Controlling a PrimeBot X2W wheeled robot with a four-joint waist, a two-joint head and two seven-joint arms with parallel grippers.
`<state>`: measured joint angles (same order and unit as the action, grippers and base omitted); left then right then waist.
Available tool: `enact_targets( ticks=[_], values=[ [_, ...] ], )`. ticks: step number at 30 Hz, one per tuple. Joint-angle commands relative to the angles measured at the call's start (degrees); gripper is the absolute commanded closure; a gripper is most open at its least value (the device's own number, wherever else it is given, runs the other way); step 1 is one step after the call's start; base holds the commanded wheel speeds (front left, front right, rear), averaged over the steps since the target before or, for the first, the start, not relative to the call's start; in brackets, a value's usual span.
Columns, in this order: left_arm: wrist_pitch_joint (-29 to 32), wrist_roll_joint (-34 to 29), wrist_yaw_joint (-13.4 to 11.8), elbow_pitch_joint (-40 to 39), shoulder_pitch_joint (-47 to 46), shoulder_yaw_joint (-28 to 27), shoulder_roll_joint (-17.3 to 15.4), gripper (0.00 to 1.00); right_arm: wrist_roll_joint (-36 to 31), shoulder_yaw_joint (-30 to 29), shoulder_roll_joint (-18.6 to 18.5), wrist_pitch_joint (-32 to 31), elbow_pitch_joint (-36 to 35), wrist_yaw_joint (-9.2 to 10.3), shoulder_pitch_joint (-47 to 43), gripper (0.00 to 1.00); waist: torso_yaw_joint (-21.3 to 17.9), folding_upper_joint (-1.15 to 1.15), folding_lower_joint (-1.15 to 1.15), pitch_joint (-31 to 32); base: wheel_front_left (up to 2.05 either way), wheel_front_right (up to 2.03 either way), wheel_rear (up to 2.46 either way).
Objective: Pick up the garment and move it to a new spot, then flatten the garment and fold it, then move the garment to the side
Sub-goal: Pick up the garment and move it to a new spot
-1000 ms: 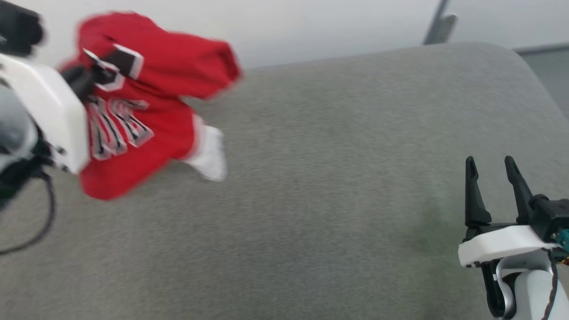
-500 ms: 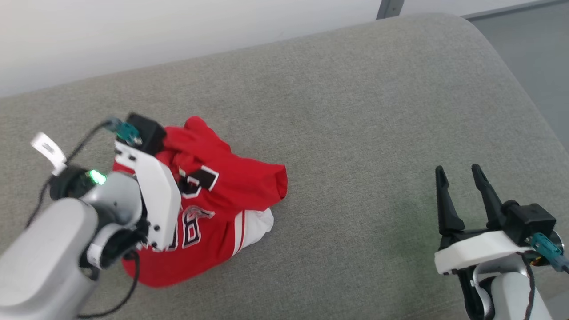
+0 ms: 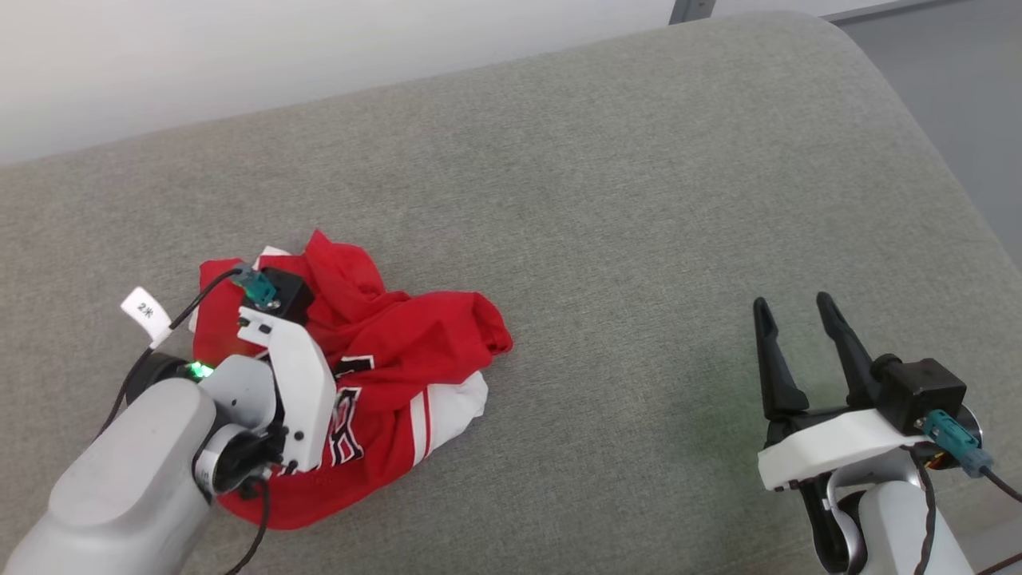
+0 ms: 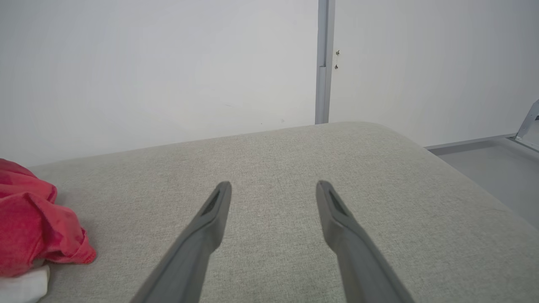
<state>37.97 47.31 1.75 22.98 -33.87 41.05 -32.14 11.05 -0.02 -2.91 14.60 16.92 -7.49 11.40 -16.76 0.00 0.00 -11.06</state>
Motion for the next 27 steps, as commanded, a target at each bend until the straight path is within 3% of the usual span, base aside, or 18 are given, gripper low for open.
enact_targets(
  ticks=[1,7,11,19,27],
  values=[
    [-0.21,-0.26,0.32,0.86,-0.25,0.34,0.47,0.00,-0.19,0.10,0.00,0.37,0.05,0.00,0.84,0.00,0.28,0.00,0.00,0.04,0.00,0.00,0.00],
    [-3.07,0.34,2.25,1.46,-3.07,-0.74,1.15,0.00,-1.06,-0.19,-0.01,0.42,0.48,0.00,0.99,0.00,2.15,0.00,0.00,0.91,0.00,0.00,0.00],
    [-6.01,0.14,2.20,-0.63,-3.34,-2.11,0.13,0.00,-1.96,-0.90,0.01,0.36,0.35,0.00,0.79,0.00,3.95,0.00,0.00,2.23,0.00,0.00,0.00],
    [-16.52,-1.79,0.40,-7.39,0.76,-5.36,-2.41,0.00,-3.67,-1.18,0.01,-0.92,-0.45,0.00,-0.23,0.00,8.08,0.00,0.00,5.53,0.00,0.00,0.00],
    [-31.29,-2.86,-2.45,-11.91,9.11,-10.18,-4.51,0.00,-4.72,-0.12,-0.01,-1.90,-1.09,0.00,-1.49,0.00,11.64,0.00,0.00,8.60,0.00,0.00,0.00]
  ],
)
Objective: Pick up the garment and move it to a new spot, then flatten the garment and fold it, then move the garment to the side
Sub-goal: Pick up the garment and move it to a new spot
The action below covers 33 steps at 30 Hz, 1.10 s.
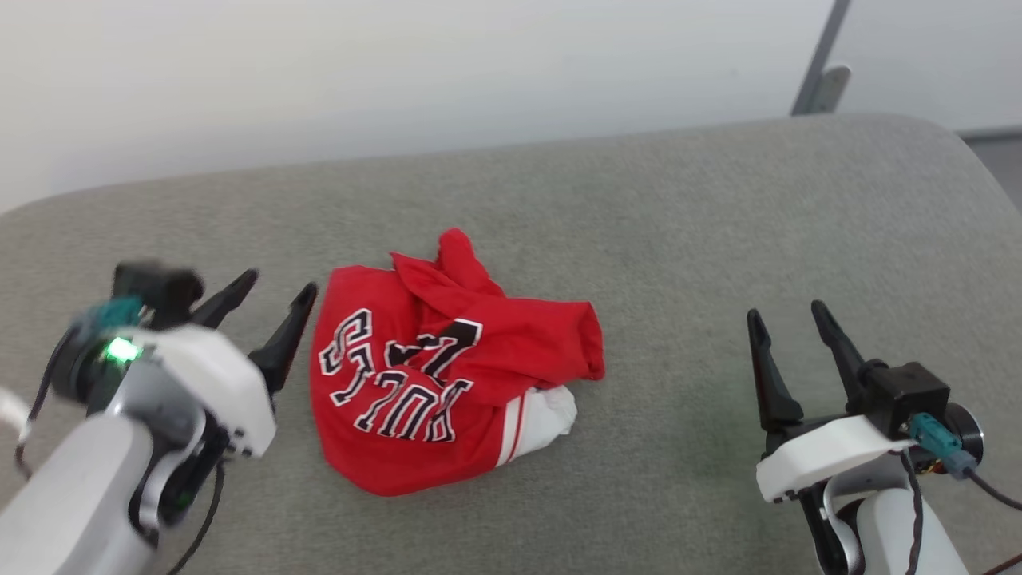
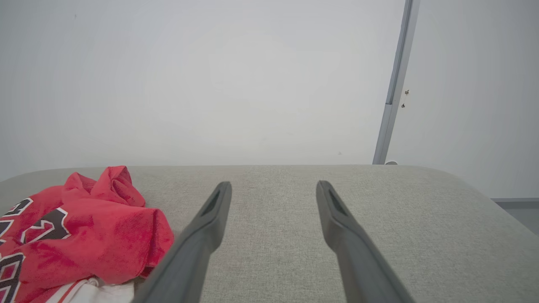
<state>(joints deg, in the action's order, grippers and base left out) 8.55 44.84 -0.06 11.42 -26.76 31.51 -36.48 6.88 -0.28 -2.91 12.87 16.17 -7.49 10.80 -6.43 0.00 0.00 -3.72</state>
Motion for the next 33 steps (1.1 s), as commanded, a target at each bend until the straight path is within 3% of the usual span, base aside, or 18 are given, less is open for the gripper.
enact_targets(
  ticks=[1,12,20,33],
  values=[
    [-3.64,-0.35,-1.08,-0.59,3.24,-1.29,-0.40,0.00,-0.73,0.31,0.00,-0.29,-0.37,0.00,-1.02,0.00,1.72,0.00,0.00,1.69,0.00,0.00,0.00],
    [-20.46,1.70,-6.83,-3.35,18.08,-8.34,0.39,0.00,-1.10,-1.36,0.00,-1.22,-1.61,0.00,-3.36,0.00,6.25,0.00,0.00,4.77,0.00,0.00,0.00],
    [-23.40,1.50,-8.60,-5.59,27.05,-12.48,0.61,0.00,-0.58,-2.29,0.00,-1.60,-2.39,0.00,-4.77,0.00,8.45,0.00,0.00,5.39,0.00,0.00,0.00],
    [-23.83,-2.83,-7.81,-8.18,35.61,-19.84,6.58,0.00,0.17,-2.43,0.00,-1.95,-2.32,0.00,-6.83,0.00,10.97,0.00,0.00,6.18,0.00,0.00,0.00]
  ],
)
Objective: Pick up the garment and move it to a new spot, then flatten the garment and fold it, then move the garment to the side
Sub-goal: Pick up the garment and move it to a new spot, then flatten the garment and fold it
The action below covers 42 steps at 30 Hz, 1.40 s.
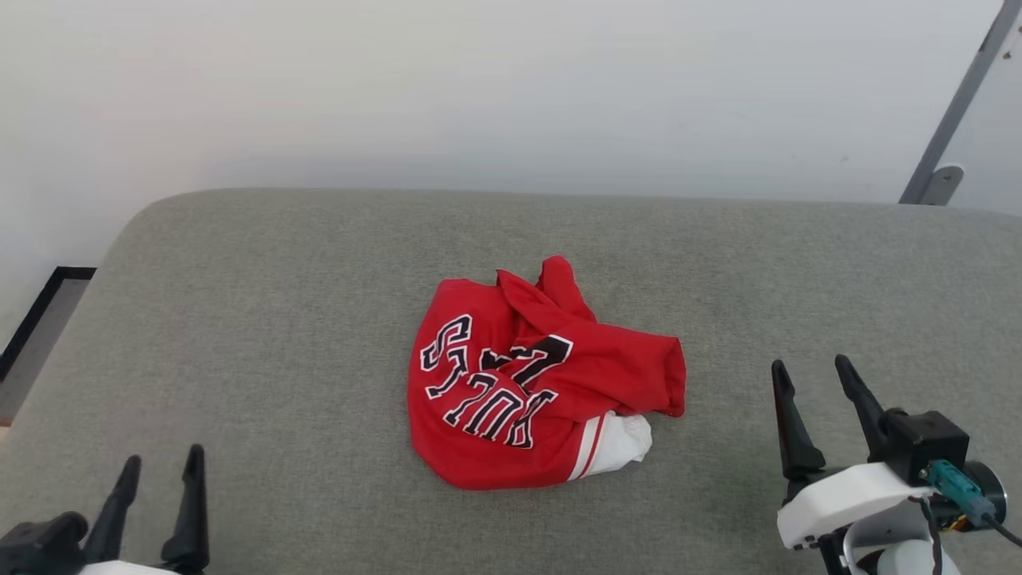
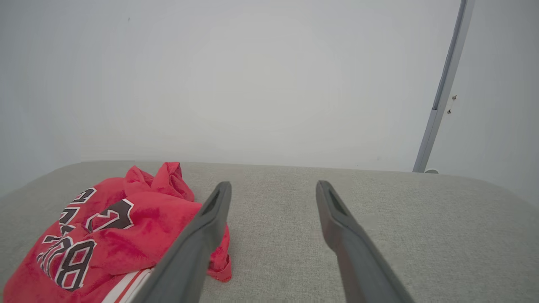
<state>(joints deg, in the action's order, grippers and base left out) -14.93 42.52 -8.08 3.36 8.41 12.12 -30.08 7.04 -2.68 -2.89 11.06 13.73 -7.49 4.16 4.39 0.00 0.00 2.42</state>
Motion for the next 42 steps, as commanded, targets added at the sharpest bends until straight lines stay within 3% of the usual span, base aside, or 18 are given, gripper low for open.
enact_targets(
  ticks=[1,10,19,30,42],
  values=[
    [-0.36,-0.80,0.53,-0.37,0.75,-0.98,0.64,0.00,0.15,0.03,-0.01,-0.17,0.09,0.00,-0.32,0.00,0.29,0.00,0.00,0.07,0.00,0.00,0.00],
    [-0.37,-2.81,2.84,-1.07,1.99,-3.39,2.27,0.00,0.70,0.44,0.00,-0.91,0.22,0.00,-1.11,0.00,1.06,0.00,0.00,0.19,0.00,0.00,0.00],
    [-0.35,-3.61,3.28,-1.44,1.94,-3.51,2.51,0.00,2.07,4.84,-0.14,-5.32,0.96,0.00,-0.59,0.00,1.67,0.00,0.00,-0.09,0.00,0.00,0.00],
    [0.23,-3.84,4.04,-1.79,0.26,-2.09,2.55,0.00,7.67,16.22,-5.27,-20.83,5.64,0.00,2.98,0.00,5.70,0.00,0.00,-1.69,0.00,0.00,0.00],
    [0.15,-3.71,6.15,0.39,-3.67,-0.45,3.79,0.00,9.46,22.50,-9.23,-35.21,13.99,0.00,12.35,0.00,11.48,0.00,0.00,-6.09,0.00,0.00,0.00]
  ],
)
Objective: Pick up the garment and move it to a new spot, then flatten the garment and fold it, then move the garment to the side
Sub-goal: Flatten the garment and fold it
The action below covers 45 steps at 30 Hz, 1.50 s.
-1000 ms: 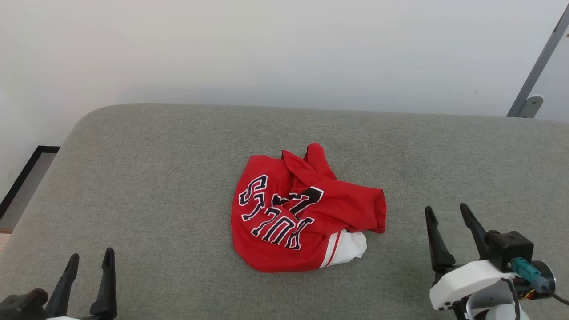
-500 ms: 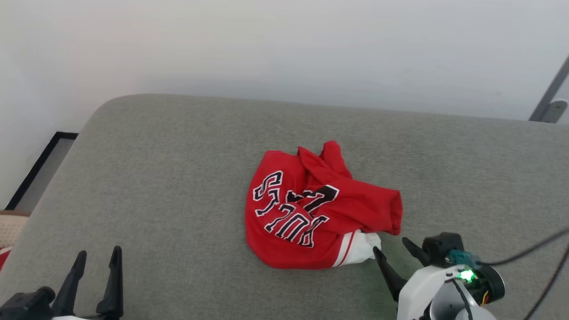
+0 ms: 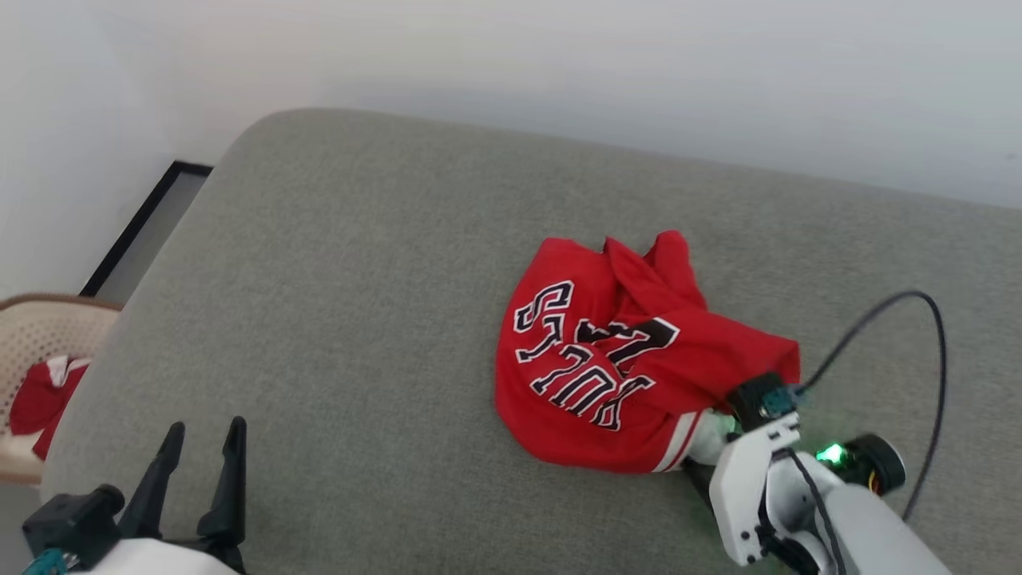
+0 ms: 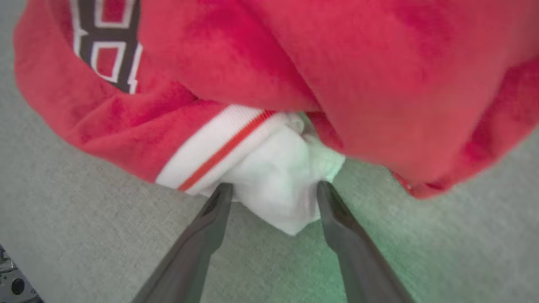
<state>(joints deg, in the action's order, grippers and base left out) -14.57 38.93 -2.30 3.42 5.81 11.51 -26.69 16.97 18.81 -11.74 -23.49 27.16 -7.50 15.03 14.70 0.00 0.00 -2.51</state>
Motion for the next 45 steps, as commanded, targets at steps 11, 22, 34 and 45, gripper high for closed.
enact_targets(
  ticks=[11,22,34,45],
  values=[
    [-0.61,-0.63,2.23,3.45,-4.63,0.32,2.50,0.00,2.42,8.49,-1.42,-7.73,11.35,0.07,8.89,1.00,2.92,0.00,0.00,-4.06,0.00,0.00,0.00],
    [-0.68,-1.43,2.67,3.87,-3.18,-2.59,2.83,0.00,9.19,6.83,-8.30,-10.61,1.42,0.14,9.36,1.00,-1.13,0.00,0.00,-3.66,0.00,0.00,0.00],
    [-0.69,-2.71,3.35,3.29,-2.71,-4.47,3.57,0.00,7.02,-16.65,-11.26,-23.36,-16.93,0.02,-4.68,1.00,-5.76,0.00,0.00,-3.92,0.00,0.00,0.00],
    [-0.69,-3.50,4.90,4.23,-4.75,-4.62,3.82,0.00,1.96,-23.33,-3.41,-25.50,-15.46,0.02,-9.54,1.00,-6.53,0.00,0.00,-5.46,0.00,0.00,0.00]
  ],
)
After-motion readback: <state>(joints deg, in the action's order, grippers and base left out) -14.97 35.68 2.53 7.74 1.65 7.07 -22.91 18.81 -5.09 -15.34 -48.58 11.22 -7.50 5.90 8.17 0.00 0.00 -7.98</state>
